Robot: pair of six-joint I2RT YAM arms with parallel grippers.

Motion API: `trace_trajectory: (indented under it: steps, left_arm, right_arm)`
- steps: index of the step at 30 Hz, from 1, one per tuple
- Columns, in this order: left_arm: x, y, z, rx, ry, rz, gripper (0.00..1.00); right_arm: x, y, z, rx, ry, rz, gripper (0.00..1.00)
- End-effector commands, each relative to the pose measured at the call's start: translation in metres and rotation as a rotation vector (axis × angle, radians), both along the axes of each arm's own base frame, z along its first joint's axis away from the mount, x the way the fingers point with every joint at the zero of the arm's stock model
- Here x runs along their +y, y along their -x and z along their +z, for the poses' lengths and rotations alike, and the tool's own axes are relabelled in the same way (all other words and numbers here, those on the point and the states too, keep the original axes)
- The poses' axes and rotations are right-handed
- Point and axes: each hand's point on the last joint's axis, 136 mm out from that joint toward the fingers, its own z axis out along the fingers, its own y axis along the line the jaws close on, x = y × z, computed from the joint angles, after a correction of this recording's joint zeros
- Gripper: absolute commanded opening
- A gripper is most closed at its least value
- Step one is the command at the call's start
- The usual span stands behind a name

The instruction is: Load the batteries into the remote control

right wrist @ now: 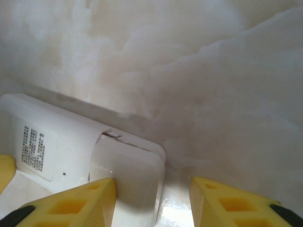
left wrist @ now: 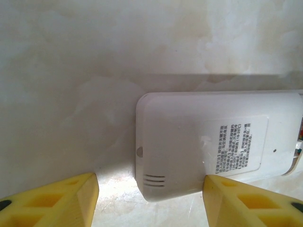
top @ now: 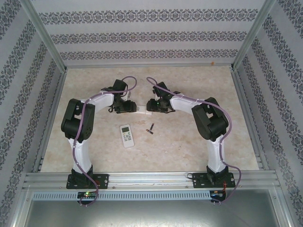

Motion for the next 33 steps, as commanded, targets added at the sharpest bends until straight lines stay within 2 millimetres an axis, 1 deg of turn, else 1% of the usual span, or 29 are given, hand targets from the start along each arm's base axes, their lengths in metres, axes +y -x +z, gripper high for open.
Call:
trace_trajectory:
  steps: [1,5,8,10,16,18,20,21,23,28,32,33]
  left_arm:
    - [0.014,0.015,-0.024,0.073,-0.098,-0.013,0.59]
    - [0.017,0.014,-0.027,0.071,-0.113,-0.008,0.58]
    - [0.018,0.015,-0.028,0.069,-0.121,-0.007,0.57]
    - [0.018,0.015,-0.028,0.067,-0.121,-0.007,0.56]
    - [0.020,0.014,-0.027,0.058,-0.124,-0.003,0.55]
    - [0.019,0.014,-0.027,0.056,-0.122,0.000,0.55]
    - [0.019,0.013,-0.027,0.055,-0.116,0.001,0.55]
    - [0.018,0.014,-0.027,0.055,-0.111,0.000,0.55]
    - [0.016,0.013,-0.027,0.053,-0.098,0.000,0.55]
    - [0.015,0.012,-0.025,0.044,-0.092,0.001,0.54]
    - [0.014,0.012,-0.024,0.043,-0.089,0.003,0.54]
    - [0.014,0.012,-0.024,0.042,-0.086,0.003,0.54]
  right_arm:
    - [-0.002,-0.008,-0.015,0.020,0.027,-0.051,0.46]
    - [-0.009,-0.013,-0.021,0.034,0.048,-0.110,0.42]
    - [-0.015,-0.022,-0.021,0.047,0.053,-0.177,0.40]
    - [-0.016,-0.029,-0.018,0.051,0.031,-0.209,0.40]
    - [-0.009,-0.046,-0.004,0.047,-0.046,-0.232,0.37]
    - [0.000,-0.048,0.002,0.049,-0.083,-0.207,0.37]
    - [0.006,-0.048,0.011,0.033,-0.103,-0.182,0.39]
    - [0.006,-0.048,0.015,0.018,-0.100,-0.176,0.40]
    - [0.004,-0.044,0.020,-0.015,-0.075,-0.157,0.45]
    - [0.003,-0.036,0.022,-0.080,0.009,-0.049,0.55]
    - [-0.001,-0.036,0.016,-0.086,0.045,-0.031,0.58]
    - [0.001,-0.036,0.015,-0.084,0.039,-0.022,0.59]
